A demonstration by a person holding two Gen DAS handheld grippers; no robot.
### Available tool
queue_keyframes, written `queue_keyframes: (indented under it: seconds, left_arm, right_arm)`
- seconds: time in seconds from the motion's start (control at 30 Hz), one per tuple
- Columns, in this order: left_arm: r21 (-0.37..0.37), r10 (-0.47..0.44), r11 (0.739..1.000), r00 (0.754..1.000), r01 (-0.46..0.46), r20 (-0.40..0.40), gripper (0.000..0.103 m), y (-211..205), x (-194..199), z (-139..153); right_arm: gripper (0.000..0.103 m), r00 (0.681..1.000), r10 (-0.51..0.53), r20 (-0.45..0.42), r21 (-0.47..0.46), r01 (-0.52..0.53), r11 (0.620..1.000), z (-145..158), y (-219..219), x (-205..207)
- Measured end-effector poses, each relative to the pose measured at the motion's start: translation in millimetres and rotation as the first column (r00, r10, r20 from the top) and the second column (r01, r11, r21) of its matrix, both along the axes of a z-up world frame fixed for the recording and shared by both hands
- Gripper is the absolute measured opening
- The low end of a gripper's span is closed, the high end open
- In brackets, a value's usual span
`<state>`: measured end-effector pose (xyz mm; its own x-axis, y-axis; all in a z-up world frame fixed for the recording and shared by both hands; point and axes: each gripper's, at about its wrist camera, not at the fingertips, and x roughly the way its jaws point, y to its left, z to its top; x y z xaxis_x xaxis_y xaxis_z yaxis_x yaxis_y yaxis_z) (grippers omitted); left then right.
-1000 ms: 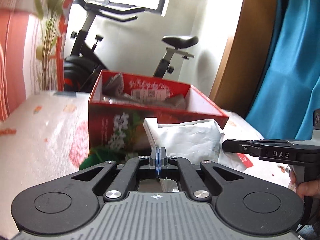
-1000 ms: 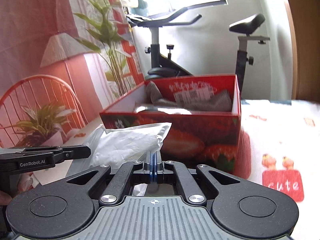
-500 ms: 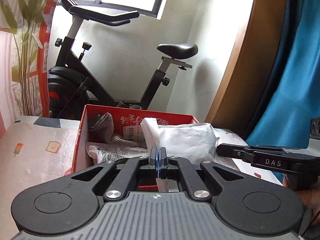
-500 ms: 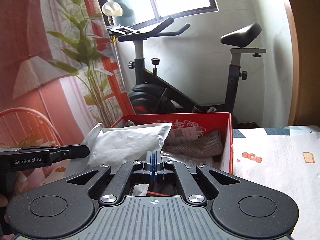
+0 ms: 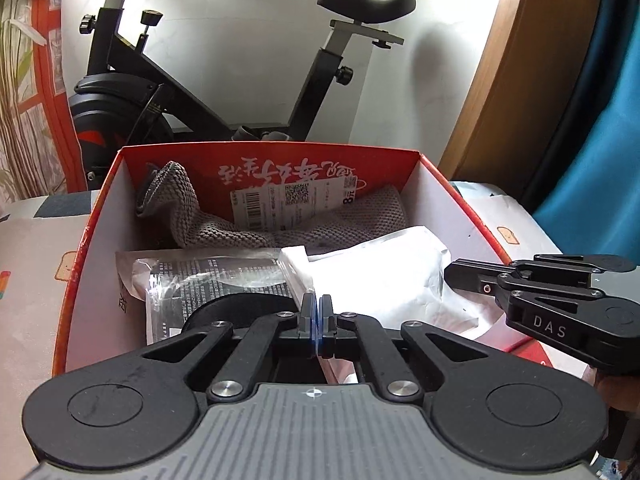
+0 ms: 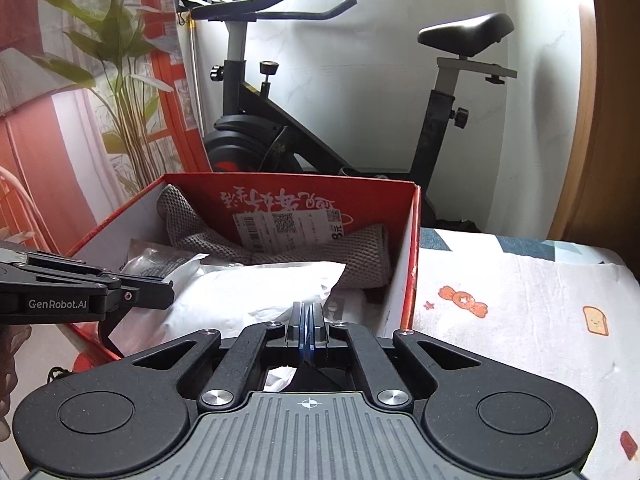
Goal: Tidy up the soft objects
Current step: 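Lift the clear bag with both tools and lower it into the red box, then open both tools to release the clear bag in the box, then move both tools down to the green knit pouch beside the box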
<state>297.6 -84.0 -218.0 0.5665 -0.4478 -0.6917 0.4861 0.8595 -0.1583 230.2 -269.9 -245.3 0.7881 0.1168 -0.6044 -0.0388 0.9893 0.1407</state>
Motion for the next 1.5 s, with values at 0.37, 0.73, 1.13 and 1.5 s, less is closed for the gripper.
queue_keyframes:
  seconds: [0.37,0.73,1.13,1.5]
  left_arm:
    - [-0.031,0.009,0.999,1.0,-0.01,-0.006,0.003,6.3,-8.4,0.1]
    - [-0.01,0.081,0.997,0.973,-0.08,0.216,0.086,29.3,-64.3,43.5]
    - [-0.064,0.199,0.98,0.905,-0.189,0.377,0.103,78.3,-119.1,68.7]
    - [-0.108,0.33,0.944,0.887,-0.312,0.322,0.103,116.3,-157.0,24.9]
  right_arm:
    - [0.027,0.998,0.044,0.034,-0.029,-0.043,0.999,6.3,10.1,-9.0]
    - [0.103,0.984,0.0,0.178,-0.06,0.01,0.998,39.9,28.2,-47.6]
    - [0.103,0.969,-0.019,0.245,0.014,0.016,1.0,47.8,40.8,-94.3]
    - [0.103,0.965,-0.091,0.244,0.054,0.081,0.995,7.5,51.3,-136.1]
